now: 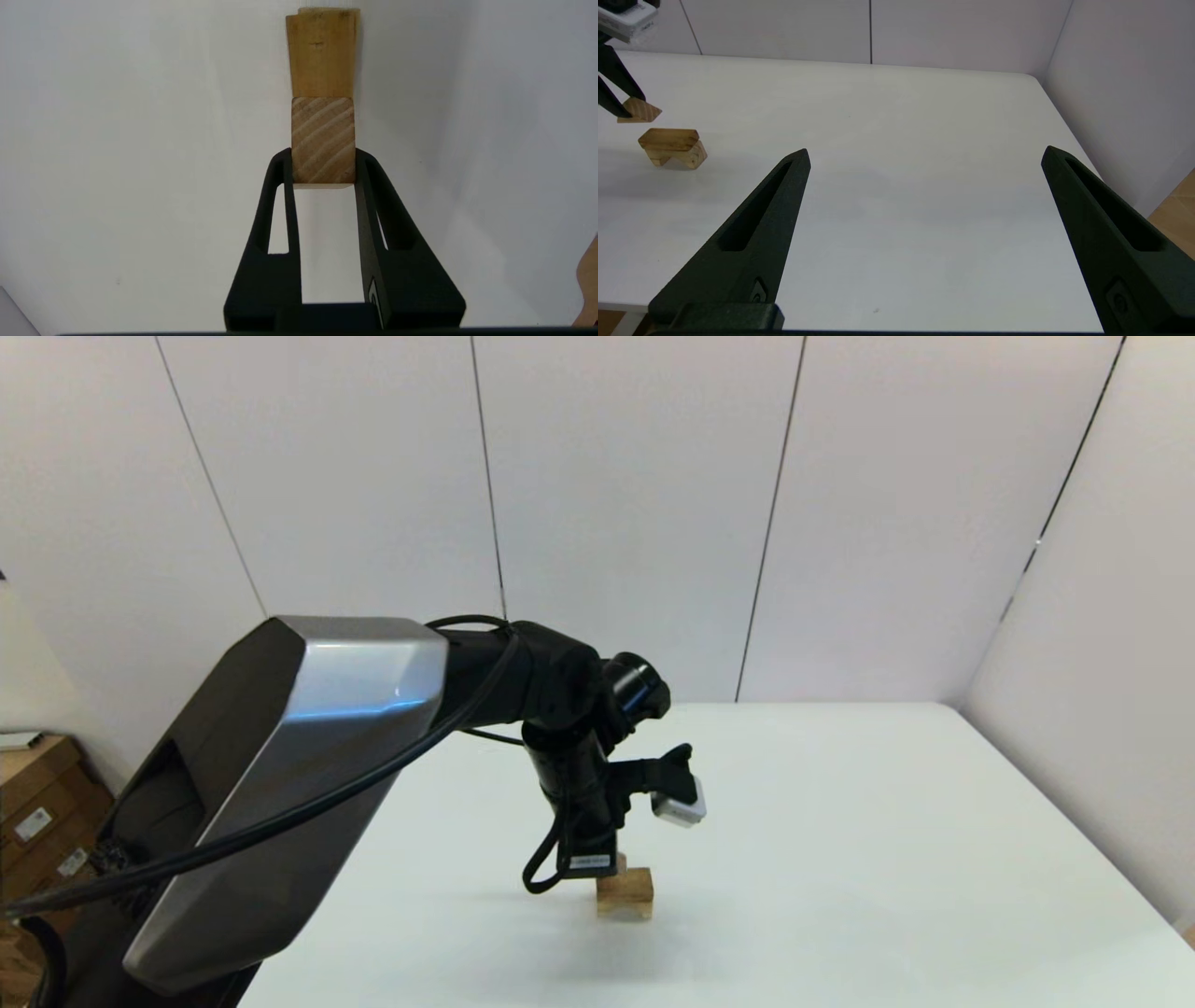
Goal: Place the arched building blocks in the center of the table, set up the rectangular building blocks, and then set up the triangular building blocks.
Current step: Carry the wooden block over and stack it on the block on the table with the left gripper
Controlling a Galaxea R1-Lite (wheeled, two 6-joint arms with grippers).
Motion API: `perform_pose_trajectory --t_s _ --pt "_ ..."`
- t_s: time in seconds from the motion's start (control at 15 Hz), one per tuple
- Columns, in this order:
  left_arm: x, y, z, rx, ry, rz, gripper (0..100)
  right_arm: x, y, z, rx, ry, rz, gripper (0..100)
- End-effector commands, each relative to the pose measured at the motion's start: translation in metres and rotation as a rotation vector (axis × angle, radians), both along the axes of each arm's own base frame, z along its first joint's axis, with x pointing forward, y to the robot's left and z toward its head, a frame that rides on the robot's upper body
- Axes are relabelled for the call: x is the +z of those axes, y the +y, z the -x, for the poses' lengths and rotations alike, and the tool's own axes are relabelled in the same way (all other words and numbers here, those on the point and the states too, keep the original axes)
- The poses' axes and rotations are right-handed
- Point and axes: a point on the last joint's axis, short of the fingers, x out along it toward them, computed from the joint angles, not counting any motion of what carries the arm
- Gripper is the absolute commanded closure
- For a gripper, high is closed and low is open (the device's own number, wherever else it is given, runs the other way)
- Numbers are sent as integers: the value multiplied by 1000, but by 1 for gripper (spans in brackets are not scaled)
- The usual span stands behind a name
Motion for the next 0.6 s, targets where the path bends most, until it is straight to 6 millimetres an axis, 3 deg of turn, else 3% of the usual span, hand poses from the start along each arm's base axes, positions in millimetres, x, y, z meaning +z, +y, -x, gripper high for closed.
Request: perform_pose_trajectory --t_s 0.07,0.6 --pt "-5 -4 3 -13 11 -8 100 0 0 0 1 -1 1 0" --pt "-13 -12 0 -18 -14 14 100 0 0 0 1 -1 1 0"
